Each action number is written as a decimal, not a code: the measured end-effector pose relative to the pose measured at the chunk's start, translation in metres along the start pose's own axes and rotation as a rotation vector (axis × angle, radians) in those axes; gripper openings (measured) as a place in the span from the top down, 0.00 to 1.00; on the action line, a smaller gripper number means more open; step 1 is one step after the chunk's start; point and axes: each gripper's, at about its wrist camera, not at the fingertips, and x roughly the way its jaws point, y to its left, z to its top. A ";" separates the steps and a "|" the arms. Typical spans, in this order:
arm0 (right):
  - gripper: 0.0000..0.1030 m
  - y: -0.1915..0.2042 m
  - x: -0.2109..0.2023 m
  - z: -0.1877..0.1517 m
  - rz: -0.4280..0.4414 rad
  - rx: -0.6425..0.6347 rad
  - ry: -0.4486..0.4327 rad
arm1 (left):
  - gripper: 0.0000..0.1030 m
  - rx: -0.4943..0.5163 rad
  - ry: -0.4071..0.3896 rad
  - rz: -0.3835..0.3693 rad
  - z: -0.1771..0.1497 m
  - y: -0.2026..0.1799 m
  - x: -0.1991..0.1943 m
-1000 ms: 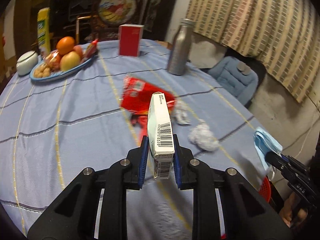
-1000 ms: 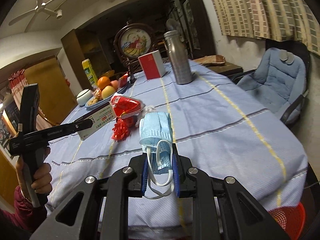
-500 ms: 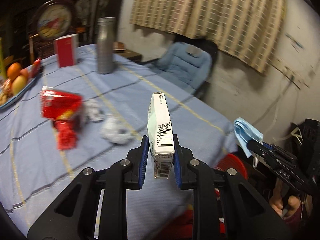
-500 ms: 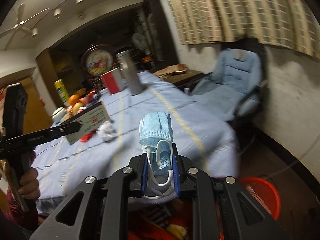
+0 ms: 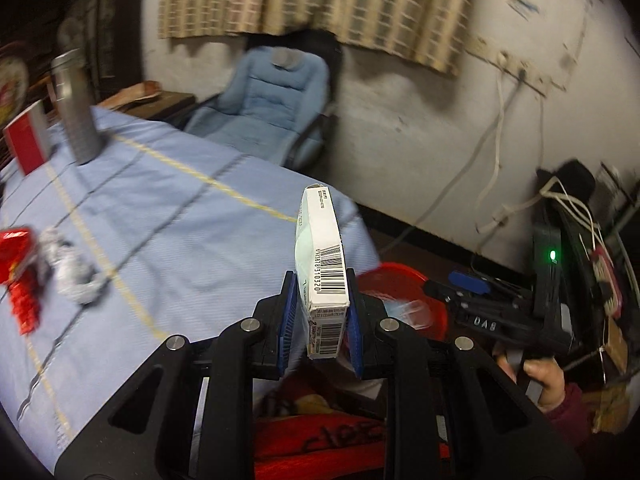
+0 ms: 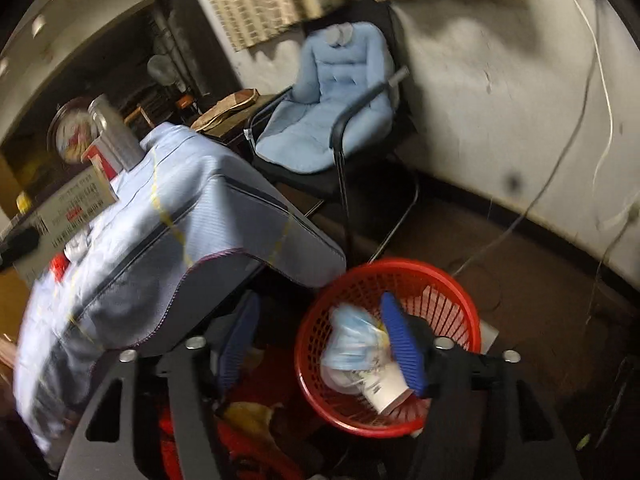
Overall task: Collect trash
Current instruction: 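Carry the mask and medicine box to the red basket and release both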
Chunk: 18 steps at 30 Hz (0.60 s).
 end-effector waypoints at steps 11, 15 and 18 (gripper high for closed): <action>0.28 -0.052 -0.018 0.009 -0.036 0.101 -0.102 | 0.77 0.129 0.136 -0.077 0.008 -0.062 0.073; 0.28 -0.064 -0.013 0.010 -0.041 0.127 -0.094 | 0.76 0.164 0.182 -0.096 0.009 -0.078 0.096; 0.28 -0.068 -0.014 0.009 -0.043 0.133 -0.093 | 0.70 0.192 0.214 -0.113 0.007 -0.090 0.109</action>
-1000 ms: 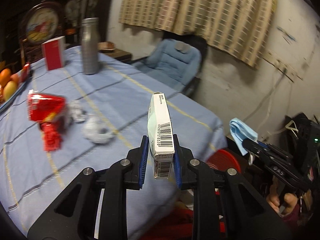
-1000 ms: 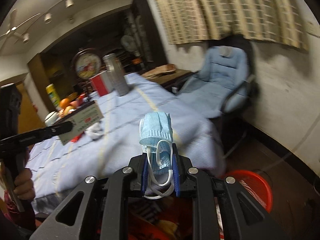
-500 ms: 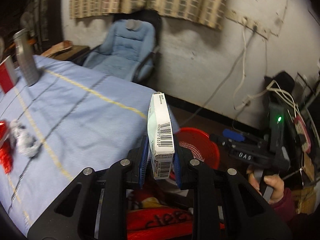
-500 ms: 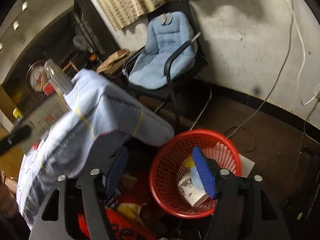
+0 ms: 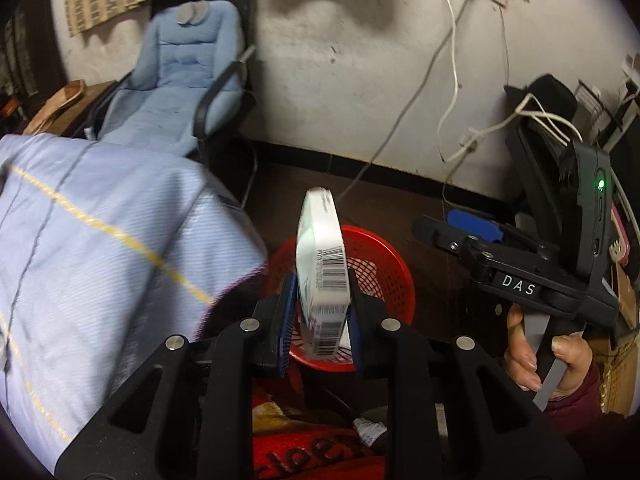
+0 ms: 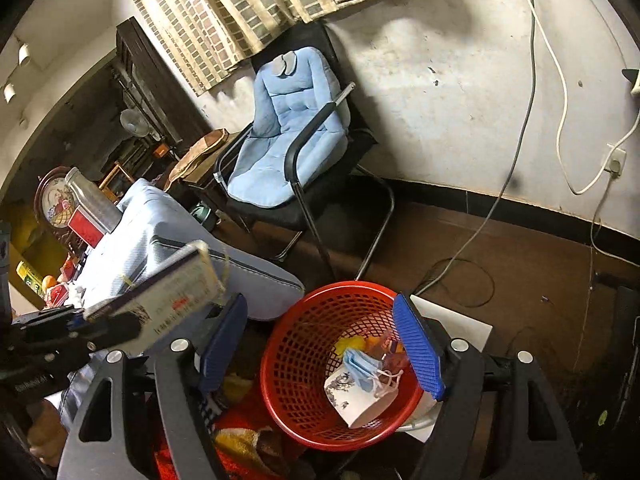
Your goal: Collect trash
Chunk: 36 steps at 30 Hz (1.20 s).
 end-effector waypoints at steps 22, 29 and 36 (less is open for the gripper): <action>0.28 0.053 -0.019 0.002 0.029 -0.111 -0.013 | 0.21 -0.208 -0.156 0.156 -0.033 0.076 -0.074; 0.27 0.097 -0.026 0.000 0.045 -0.195 -0.009 | 0.21 -0.275 -0.212 0.170 -0.054 0.103 -0.105; 0.23 0.164 -0.022 -0.002 0.091 -0.300 0.007 | 0.16 -0.373 -0.275 0.215 -0.083 0.148 -0.142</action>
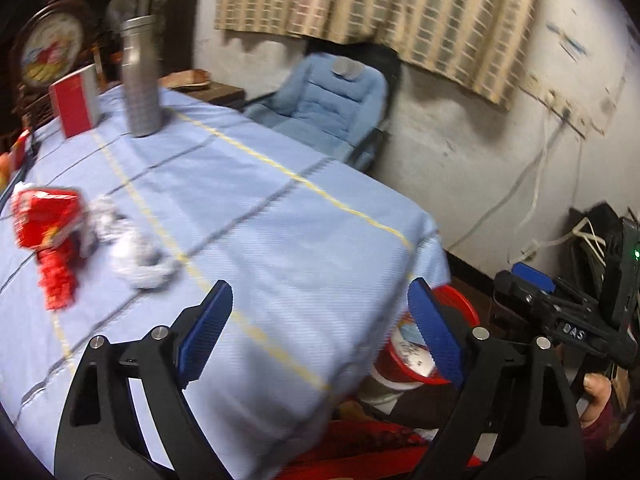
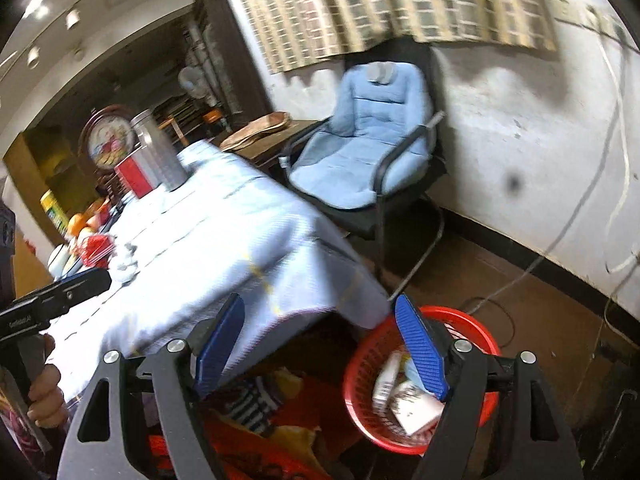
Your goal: Collect trash
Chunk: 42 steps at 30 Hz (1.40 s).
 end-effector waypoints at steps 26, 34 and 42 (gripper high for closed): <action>0.16 0.242 0.133 0.045 0.310 -0.319 0.180 | 0.07 -0.467 0.018 0.283 0.035 0.253 -0.038; 0.14 0.263 0.156 0.044 0.263 -0.385 0.190 | 0.07 -0.563 -0.001 0.244 0.054 0.282 -0.007; 0.14 0.244 0.175 0.044 0.361 -0.250 0.310 | 0.07 -0.527 0.066 0.296 0.040 0.291 0.018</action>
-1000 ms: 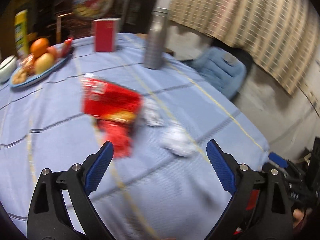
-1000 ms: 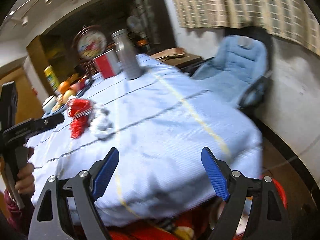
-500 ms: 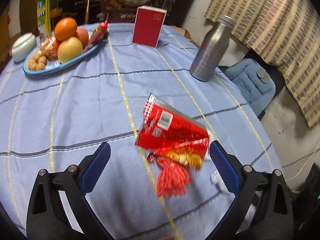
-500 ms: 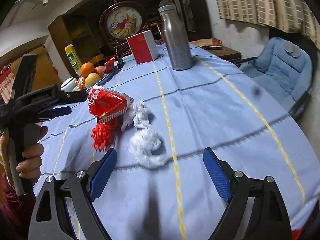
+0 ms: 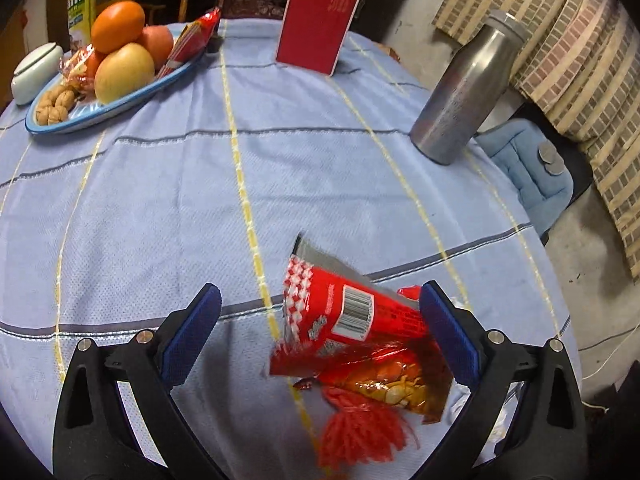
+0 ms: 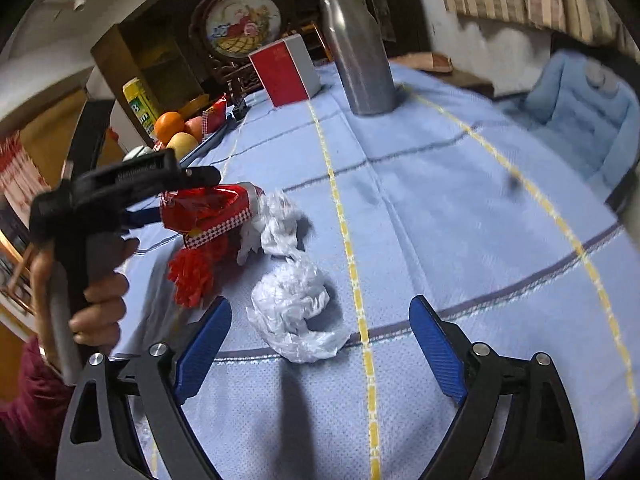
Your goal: Collect trash
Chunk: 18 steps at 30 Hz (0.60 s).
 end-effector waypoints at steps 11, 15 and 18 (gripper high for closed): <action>0.12 -0.003 0.000 -0.004 0.038 0.015 0.008 | 0.07 -0.008 -0.094 0.100 -0.047 0.065 -0.058; 0.11 -0.003 0.002 -0.003 0.037 0.013 0.010 | 0.07 -0.032 -0.147 0.039 -0.053 0.073 -0.078; 0.11 -0.002 0.002 -0.003 0.030 0.009 0.010 | 0.07 -0.011 -0.188 -0.017 -0.054 0.063 -0.089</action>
